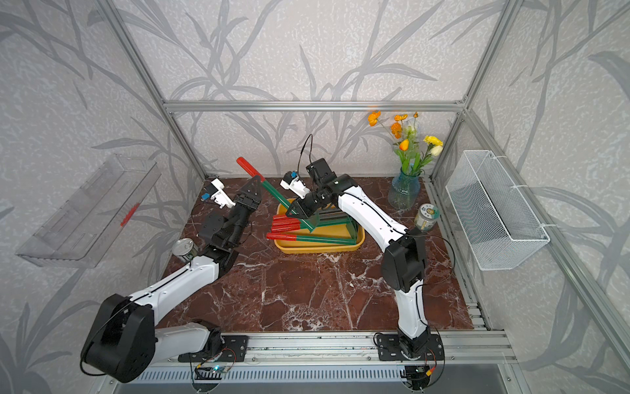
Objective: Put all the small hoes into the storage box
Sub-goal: Adjust the hoe, then place the hoe in the storage box.
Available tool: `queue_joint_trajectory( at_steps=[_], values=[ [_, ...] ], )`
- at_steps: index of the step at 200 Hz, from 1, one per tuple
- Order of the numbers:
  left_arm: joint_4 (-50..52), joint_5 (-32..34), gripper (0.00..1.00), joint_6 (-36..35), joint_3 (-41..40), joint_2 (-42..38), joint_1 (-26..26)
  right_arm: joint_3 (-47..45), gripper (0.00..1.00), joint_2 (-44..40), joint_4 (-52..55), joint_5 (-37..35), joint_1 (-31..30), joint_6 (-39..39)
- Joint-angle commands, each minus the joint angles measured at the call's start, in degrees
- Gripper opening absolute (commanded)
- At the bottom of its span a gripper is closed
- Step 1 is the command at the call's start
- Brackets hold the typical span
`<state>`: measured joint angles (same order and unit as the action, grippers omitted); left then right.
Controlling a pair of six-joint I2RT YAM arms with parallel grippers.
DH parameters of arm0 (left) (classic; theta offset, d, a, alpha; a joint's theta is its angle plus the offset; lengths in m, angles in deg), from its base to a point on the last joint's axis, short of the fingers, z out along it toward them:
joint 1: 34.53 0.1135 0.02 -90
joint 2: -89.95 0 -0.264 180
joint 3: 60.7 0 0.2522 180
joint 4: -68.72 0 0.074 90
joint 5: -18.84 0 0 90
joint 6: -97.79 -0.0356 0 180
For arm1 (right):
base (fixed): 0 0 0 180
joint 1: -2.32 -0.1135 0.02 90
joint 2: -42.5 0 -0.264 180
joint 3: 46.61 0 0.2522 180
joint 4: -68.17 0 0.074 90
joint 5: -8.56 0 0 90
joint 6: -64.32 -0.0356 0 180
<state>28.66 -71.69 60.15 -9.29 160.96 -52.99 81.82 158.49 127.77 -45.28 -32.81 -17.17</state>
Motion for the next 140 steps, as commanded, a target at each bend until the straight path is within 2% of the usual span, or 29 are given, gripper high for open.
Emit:
queue_joint_trajectory(
  at_steps=[1,27,61,91,140],
  values=[
    [5.7,-3.2,0.78,-2.4,-2.3,-2.2,1.3,3.7,0.00,1.1,5.4,-3.6,0.5,5.1],
    [8.6,-3.5,0.79,-2.5,-5.0,-5.3,3.4,5.6,0.00,2.7,10.1,-6.3,1.8,9.6],
    [12.0,-3.8,0.79,-3.6,-6.6,-8.8,5.4,4.8,0.00,2.3,11.9,-5.6,3.9,15.6],
    [14.7,-4.3,0.78,-4.3,-6.7,-11.3,6.9,4.8,0.00,2.7,16.9,-5.2,5.4,24.2],
    [19.8,-3.9,0.76,-6.6,-6.7,-15.8,8.6,-1.0,0.00,1.7,16.7,-6.1,7.8,34.3]
  ],
)
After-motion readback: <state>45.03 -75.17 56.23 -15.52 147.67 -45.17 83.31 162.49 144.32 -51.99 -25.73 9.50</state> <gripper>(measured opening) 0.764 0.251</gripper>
